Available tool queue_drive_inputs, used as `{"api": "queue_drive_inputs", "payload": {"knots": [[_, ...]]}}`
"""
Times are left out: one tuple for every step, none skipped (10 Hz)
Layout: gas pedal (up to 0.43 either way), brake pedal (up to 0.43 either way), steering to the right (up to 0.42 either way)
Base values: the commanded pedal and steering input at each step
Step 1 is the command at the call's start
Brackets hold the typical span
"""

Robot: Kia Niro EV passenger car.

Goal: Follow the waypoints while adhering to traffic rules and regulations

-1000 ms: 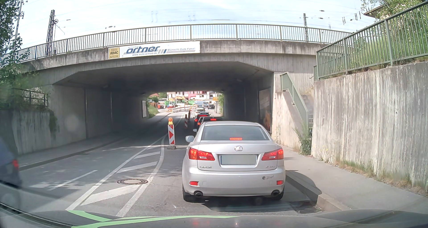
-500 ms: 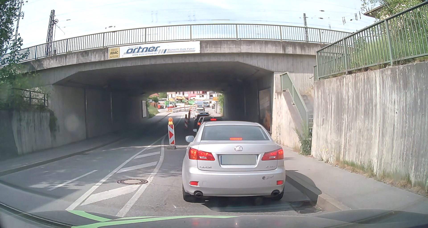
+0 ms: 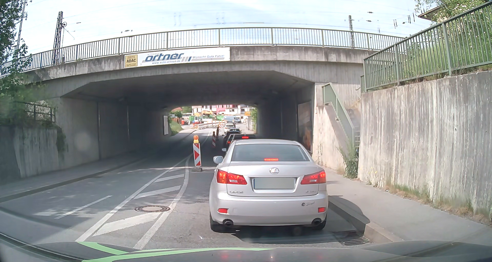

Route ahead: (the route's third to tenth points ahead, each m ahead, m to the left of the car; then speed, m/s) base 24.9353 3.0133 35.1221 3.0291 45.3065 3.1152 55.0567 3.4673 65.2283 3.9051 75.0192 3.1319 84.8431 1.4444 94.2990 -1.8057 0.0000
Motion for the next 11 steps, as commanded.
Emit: {"api": "queue_drive_inputs", "payload": {"knots": [[0.0, 0.341, -0.003], [0.0, 0.341, -0.003], [0.0, 0.341, -0.003], [0.0, 0.341, -0.003], [0.0, 0.341, -0.003], [0.0, 0.341, -0.003], [0.0, 0.341, -0.003], [0.0, 0.341, -0.003], [0.0, 0.341, -0.003], [0.0, 0.341, -0.003], [0.0, 0.341, -0.003]]}}
